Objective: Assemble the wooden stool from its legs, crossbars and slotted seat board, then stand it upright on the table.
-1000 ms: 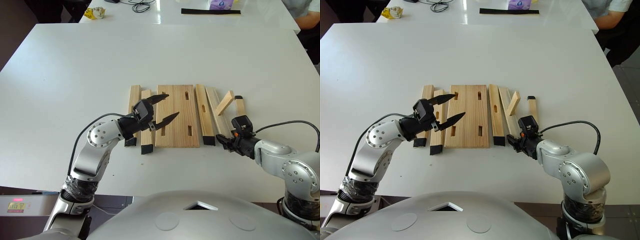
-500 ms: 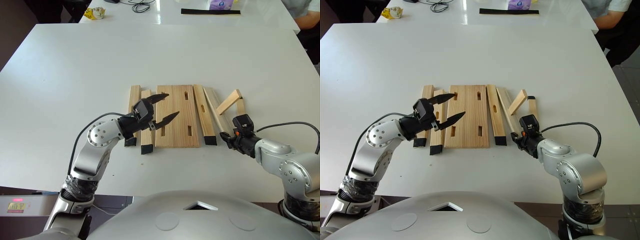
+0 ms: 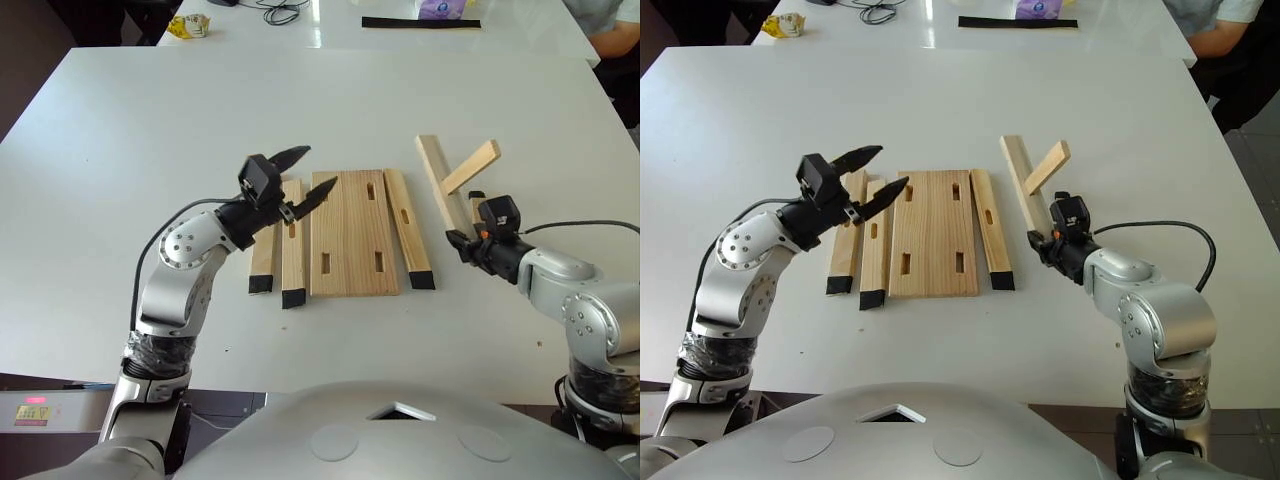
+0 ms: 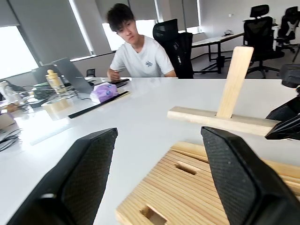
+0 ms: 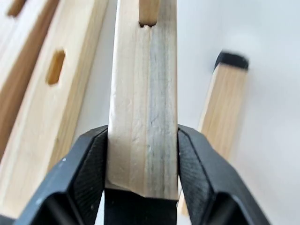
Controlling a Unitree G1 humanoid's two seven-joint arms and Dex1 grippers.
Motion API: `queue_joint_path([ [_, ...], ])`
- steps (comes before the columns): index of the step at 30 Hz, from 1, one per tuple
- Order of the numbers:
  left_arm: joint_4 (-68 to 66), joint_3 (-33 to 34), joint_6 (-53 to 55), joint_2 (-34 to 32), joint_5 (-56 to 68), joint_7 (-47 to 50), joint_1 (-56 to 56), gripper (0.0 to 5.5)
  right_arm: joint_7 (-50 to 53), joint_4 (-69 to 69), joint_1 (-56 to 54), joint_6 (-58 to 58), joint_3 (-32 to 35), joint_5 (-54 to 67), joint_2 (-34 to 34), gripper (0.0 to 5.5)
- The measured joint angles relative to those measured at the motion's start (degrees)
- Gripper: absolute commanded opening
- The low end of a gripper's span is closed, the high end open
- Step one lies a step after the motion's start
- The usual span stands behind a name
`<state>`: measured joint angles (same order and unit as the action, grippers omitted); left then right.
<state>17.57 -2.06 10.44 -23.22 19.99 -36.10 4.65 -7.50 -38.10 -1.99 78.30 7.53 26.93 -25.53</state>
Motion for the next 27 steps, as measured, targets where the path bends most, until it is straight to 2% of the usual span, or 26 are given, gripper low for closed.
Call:
queue_joint_path([
  [4,-0.67,3.06,2.93,0.65,1.33,3.06,1.84,3.3,-3.5,2.89,-4.21,-3.97,2.24,0.12,-1.47,2.09],
  [6,-0.37,5.38,5.99,0.58,3.83,3.68,2.58,3.3,-8.41,4.67,-9.31,-6.76,5.61,3.01,-2.72,2.08],
  [10,2.8,8.85,16.87,-1.67,17.21,-0.09,3.82,3.3,-21.44,7.83,-16.96,-8.69,11.2,14.56,-5.05,2.08],
  [13,4.23,10.57,24.78,-3.32,27.9,-2.69,4.37,3.3,-29.3,11.25,-16.72,-10.79,10.74,17.04,-8.54,2.08],
  [16,4.47,13.03,31.29,-3.68,37.98,-2.26,8.23,3.74,-36.25,14.48,-16.58,-13.63,10.22,18.29,-11.46,2.08],
  [18,4.63,13.92,32.54,-3.94,40.36,-0.94,10.76,4.03,-39.35,15.51,-16.73,-14.29,10.21,19.96,-12.69,2.08],
  [23,5.04,14.47,34.46,-3.8,45.45,1.13,12.54,4.05,-47.41,14.35,-16.96,-15.36,10.12,25.79,-15.87,2.08],
  [27,4.0,15.26,36.42,-3.09,50.97,3.7,14.36,4.05,-49.11,14.39,-19.07,-15.6,9.2,28.8,-16.32,2.08],
])
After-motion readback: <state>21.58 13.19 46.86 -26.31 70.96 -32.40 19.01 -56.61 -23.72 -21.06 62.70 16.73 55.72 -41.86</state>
